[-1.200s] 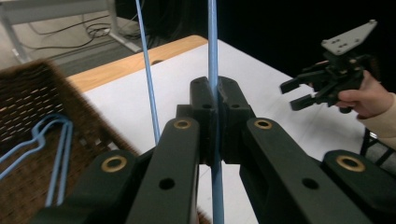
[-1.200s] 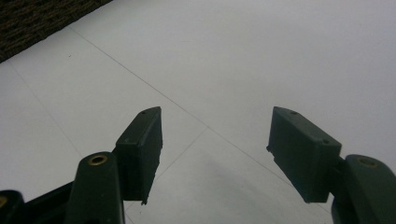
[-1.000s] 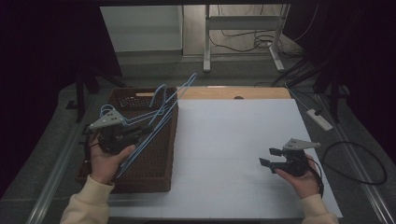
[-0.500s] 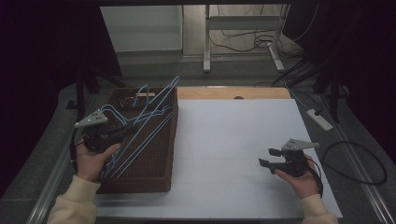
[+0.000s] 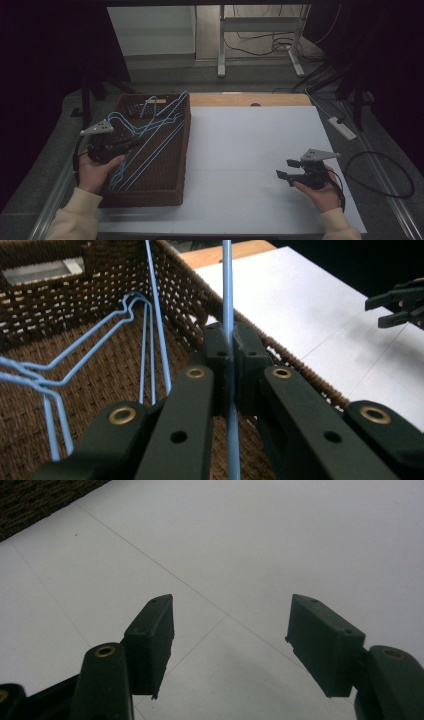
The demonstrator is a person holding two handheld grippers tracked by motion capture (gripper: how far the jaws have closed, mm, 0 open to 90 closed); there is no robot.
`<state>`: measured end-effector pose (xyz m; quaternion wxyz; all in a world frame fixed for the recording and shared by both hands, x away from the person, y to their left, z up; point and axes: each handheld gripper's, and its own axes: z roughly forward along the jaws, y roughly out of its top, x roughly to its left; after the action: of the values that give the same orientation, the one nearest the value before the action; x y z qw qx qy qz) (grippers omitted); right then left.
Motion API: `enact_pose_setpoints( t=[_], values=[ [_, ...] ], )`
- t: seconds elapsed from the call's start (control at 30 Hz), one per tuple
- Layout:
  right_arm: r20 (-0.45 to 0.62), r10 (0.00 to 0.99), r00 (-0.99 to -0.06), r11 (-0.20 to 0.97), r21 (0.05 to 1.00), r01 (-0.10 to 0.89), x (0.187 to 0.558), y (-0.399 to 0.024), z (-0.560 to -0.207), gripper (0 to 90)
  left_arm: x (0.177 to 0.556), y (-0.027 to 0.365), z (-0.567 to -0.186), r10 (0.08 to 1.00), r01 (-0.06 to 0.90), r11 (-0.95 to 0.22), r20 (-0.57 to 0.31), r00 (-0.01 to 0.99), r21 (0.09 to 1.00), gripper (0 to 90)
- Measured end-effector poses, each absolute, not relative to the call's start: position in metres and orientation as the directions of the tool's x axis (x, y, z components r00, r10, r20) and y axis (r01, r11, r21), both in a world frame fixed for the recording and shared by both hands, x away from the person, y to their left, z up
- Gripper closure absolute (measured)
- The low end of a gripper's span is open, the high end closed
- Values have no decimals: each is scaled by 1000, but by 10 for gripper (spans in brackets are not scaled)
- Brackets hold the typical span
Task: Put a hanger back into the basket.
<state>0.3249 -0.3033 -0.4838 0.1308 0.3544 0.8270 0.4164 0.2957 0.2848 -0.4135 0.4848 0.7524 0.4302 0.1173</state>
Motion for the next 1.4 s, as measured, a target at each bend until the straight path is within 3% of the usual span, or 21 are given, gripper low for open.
enact_pose_setpoints(
  t=[0.97, 1.17, 1.4],
  values=[
    [78, 697, -712, 402, 780, 480, 326, -303, -484, 361, 306, 296, -449, 761, 654, -198, -305, 572, 731, 867],
    [76, 698, -712, 404, 778, 480, 325, -303, -484, 361, 311, 298, -452, 816, 701, -177, -296, 497, 691, 867],
    [76, 698, -712, 406, 777, 481, 326, -303, -485, 361, 316, 300, -452, 888, 739, -177, -218, 404, 650, 863]
  ],
)
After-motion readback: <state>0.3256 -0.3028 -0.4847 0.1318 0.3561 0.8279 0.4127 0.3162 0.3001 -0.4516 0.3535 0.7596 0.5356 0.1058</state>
